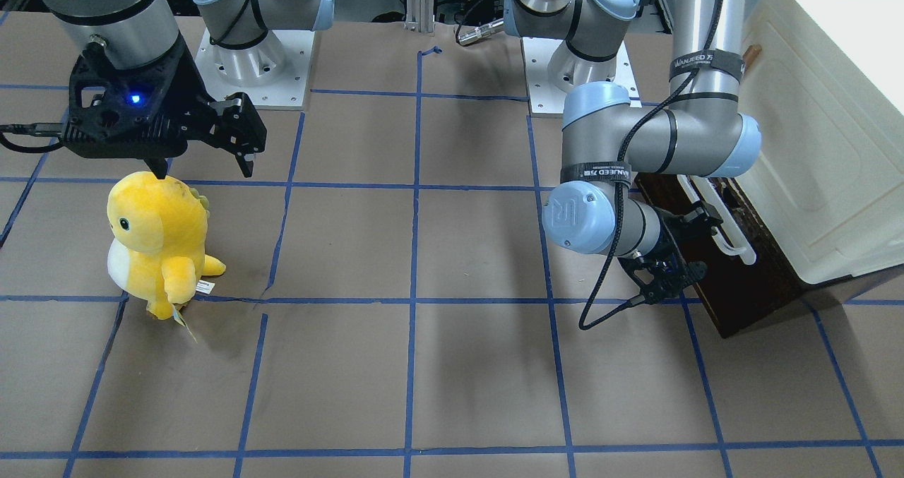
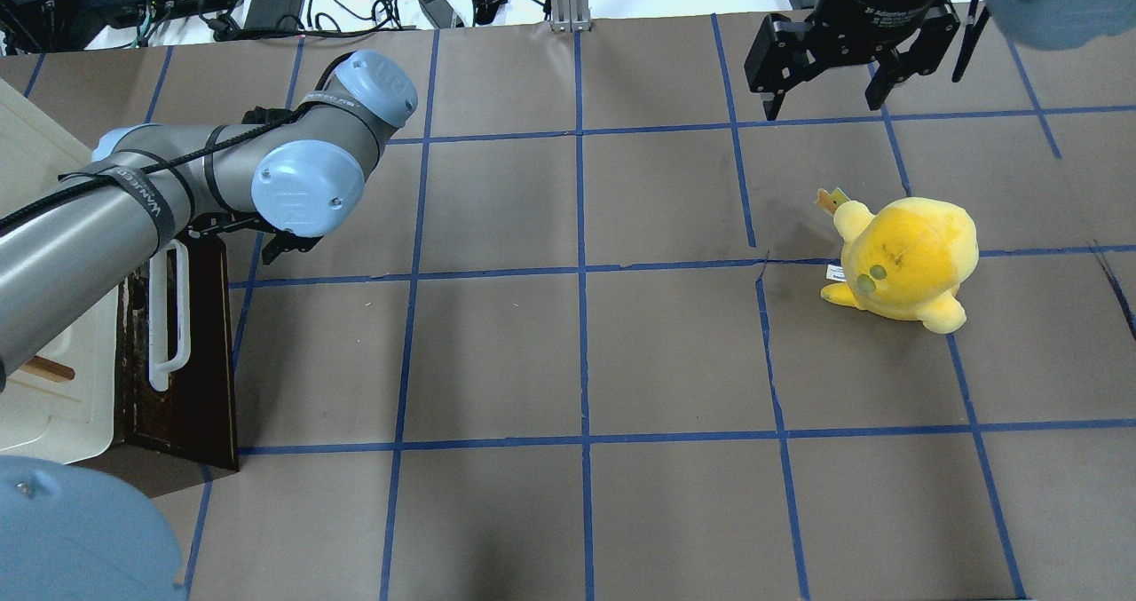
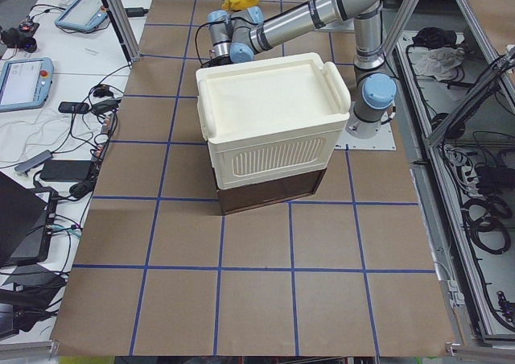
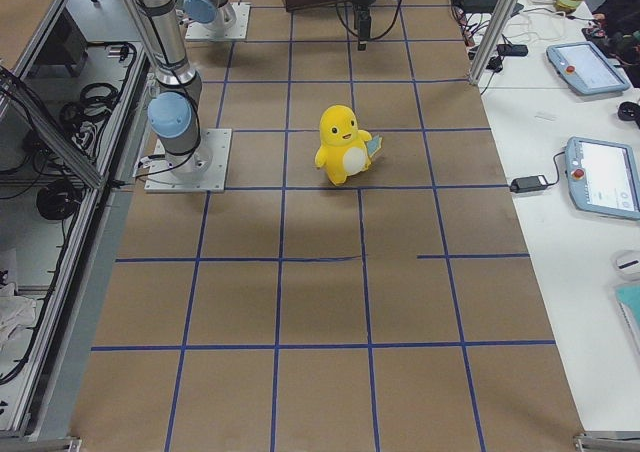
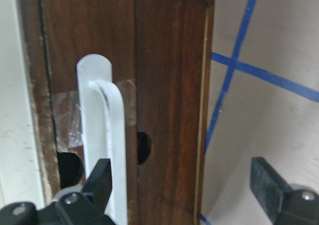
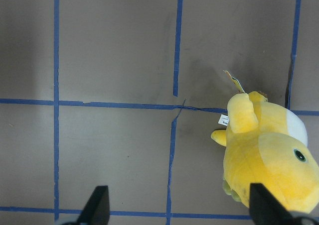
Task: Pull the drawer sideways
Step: 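Lower the open left gripper around the white drawer handle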
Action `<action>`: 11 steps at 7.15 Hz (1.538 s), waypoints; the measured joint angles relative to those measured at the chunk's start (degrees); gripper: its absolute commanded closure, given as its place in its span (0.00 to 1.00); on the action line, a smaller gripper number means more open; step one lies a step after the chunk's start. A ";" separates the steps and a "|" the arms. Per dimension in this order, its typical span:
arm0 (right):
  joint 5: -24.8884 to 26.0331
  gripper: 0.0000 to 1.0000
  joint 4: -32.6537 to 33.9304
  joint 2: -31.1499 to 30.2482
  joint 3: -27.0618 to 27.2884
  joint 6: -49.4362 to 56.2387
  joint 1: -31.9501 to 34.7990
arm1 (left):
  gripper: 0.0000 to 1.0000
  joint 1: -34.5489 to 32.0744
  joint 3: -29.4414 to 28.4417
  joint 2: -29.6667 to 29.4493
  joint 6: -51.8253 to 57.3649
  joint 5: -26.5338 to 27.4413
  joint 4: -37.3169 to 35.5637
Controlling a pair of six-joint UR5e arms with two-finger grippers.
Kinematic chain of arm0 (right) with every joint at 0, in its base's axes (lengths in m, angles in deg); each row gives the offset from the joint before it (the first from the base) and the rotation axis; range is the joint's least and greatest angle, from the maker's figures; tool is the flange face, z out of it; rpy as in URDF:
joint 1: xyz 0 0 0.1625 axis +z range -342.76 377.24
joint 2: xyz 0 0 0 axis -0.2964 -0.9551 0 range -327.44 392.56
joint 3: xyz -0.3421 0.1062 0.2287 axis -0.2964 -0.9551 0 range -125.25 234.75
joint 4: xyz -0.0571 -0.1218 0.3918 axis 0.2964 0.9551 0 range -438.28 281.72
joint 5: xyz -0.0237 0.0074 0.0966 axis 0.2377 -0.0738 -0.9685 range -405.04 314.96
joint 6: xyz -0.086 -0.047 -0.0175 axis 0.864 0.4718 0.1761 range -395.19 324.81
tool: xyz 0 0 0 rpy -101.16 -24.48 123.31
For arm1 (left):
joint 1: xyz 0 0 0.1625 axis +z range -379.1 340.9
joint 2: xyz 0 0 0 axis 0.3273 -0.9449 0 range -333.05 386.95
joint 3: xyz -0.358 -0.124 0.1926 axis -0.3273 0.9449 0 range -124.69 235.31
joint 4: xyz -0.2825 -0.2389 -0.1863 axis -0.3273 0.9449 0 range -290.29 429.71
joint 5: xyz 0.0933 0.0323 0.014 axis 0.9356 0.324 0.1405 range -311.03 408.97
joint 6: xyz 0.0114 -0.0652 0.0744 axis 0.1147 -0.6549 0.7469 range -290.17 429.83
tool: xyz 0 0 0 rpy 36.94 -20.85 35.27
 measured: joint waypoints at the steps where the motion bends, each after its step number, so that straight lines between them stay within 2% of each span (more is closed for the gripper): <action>1: -0.02 0.00 0.00 0.00 0.00 0.02 0.00 | 0.17 1.68 0.00 0.03 0.76 -0.19 0.09; 5: -0.04 0.00 0.00 0.00 0.00 -0.02 0.00 | 0.17 3.71 1.03 0.04 2.09 -3.66 0.18; 11: 0.00 0.00 0.00 0.00 0.00 -0.02 0.00 | 0.17 3.91 1.67 0.98 1.34 -5.50 2.35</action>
